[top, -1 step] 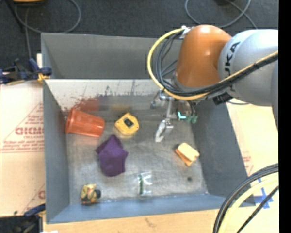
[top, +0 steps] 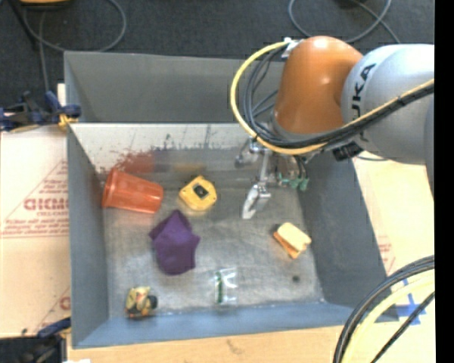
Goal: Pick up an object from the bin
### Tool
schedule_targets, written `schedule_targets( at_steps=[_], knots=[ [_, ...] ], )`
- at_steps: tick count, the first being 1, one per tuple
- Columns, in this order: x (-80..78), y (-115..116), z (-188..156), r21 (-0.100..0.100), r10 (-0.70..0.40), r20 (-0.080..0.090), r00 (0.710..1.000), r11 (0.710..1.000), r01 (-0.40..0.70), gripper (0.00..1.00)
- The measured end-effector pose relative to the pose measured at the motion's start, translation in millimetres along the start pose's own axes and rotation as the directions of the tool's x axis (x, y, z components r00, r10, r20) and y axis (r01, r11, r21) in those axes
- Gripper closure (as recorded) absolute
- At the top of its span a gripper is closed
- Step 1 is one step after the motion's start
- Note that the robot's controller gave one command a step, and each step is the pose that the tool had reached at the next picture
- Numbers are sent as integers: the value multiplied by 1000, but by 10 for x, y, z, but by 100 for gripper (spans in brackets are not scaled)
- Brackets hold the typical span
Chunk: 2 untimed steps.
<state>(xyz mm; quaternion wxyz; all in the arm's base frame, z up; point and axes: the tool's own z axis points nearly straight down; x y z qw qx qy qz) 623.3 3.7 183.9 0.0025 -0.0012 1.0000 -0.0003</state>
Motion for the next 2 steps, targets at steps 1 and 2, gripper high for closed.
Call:
schedule_targets(
  at_steps=[1,2],
  knots=[
    [218,529,91,1,-20,0,1000,1000,20,0],
    [253,811,198,-3,-123,-2,992,992,123,0]
  ],
)
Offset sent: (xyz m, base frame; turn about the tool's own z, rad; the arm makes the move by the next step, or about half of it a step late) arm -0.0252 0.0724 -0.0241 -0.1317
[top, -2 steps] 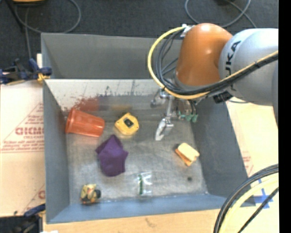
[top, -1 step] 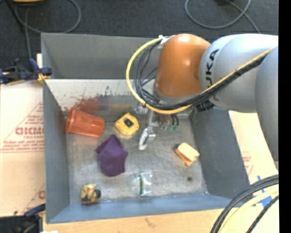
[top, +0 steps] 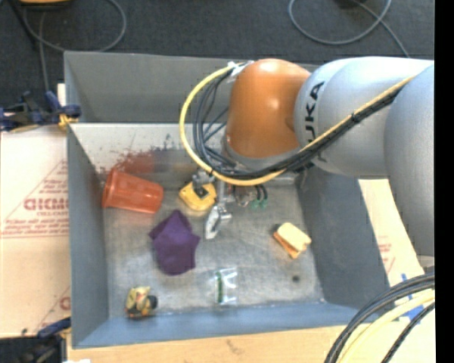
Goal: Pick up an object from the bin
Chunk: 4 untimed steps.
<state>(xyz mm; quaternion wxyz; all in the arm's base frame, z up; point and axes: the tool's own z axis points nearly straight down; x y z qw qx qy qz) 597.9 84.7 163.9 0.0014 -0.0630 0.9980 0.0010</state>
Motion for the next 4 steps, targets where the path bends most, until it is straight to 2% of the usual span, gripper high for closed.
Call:
schedule_targets(
  at_steps=[1,2,3,4],
  knots=[
    [14,-49,47,1,-10,7,1000,1000,10,0],
    [113,11,86,2,-56,-16,998,998,56,0],
    [59,597,820,6,-208,5,978,978,208,100],
    [59,598,820,6,-208,5,978,978,208,100]
  ],
)
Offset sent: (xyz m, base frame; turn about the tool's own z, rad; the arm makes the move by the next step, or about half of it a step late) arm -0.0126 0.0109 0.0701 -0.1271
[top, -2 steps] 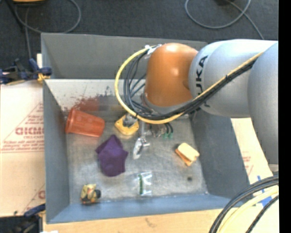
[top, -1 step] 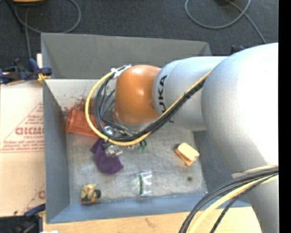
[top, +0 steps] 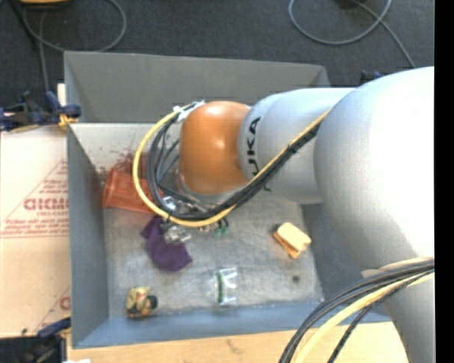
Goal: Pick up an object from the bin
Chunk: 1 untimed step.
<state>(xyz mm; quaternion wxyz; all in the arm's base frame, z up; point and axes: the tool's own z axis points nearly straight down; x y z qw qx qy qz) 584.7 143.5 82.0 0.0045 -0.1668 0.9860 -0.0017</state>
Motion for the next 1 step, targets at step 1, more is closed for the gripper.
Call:
schedule_targets(
  at_steps=[1],
  knots=[
    [-34,-201,-1876,-2,61,-4,998,998,-61,100]
  ],
)
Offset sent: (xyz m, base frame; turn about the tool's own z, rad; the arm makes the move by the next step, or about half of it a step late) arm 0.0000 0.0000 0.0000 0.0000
